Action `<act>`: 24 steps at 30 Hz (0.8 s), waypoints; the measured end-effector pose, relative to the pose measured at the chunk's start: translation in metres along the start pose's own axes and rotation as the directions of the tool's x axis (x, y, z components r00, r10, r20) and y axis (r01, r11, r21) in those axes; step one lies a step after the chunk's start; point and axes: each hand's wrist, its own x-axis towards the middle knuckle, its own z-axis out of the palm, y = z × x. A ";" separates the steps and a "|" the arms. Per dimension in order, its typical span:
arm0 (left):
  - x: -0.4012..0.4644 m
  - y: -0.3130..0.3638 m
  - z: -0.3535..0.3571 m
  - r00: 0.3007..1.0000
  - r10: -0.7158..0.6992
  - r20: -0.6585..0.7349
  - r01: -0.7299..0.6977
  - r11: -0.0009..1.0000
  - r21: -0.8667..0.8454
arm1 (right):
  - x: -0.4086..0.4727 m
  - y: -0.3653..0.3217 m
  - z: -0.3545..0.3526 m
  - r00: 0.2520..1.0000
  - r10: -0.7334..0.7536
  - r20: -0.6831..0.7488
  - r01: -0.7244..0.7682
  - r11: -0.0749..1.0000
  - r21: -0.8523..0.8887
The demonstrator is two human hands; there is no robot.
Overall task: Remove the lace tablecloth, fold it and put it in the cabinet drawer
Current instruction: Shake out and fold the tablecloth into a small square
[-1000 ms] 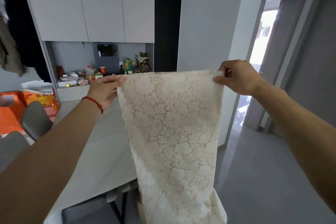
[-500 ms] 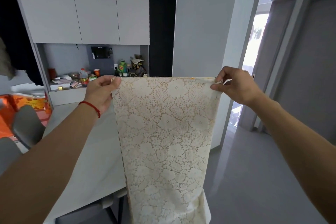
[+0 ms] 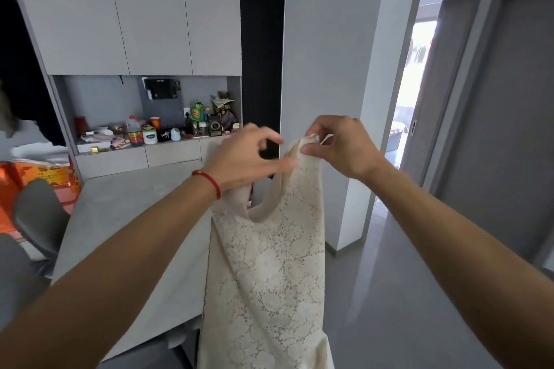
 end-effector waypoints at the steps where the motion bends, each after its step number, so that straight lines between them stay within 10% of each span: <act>1: 0.000 0.010 0.008 0.998 0.015 0.066 -0.019 0.997 0.073 | 0.001 -0.008 0.004 0.998 -0.059 0.022 0.058 0.998 0.010; 9: -0.002 0.005 0.015 0.996 -0.084 -0.016 0.079 0.975 -0.207 | -0.046 -0.003 0.041 0.989 0.090 0.119 -0.129 0.917 0.377; 13: 0.003 -0.009 -0.006 0.981 -0.164 -0.105 0.129 0.952 -0.279 | -0.099 0.054 0.077 0.817 0.192 0.544 -0.410 0.856 0.314; 16: 0.006 -0.024 -0.031 0.949 -0.258 -0.182 0.200 0.937 -0.288 | -0.128 0.089 0.104 0.791 0.276 0.546 -0.406 0.904 0.131; 24: -0.029 -0.020 0.015 0.980 0.104 0.171 -0.176 0.850 0.497 | -0.096 0.078 0.122 0.913 0.152 0.378 -0.162 0.987 -0.006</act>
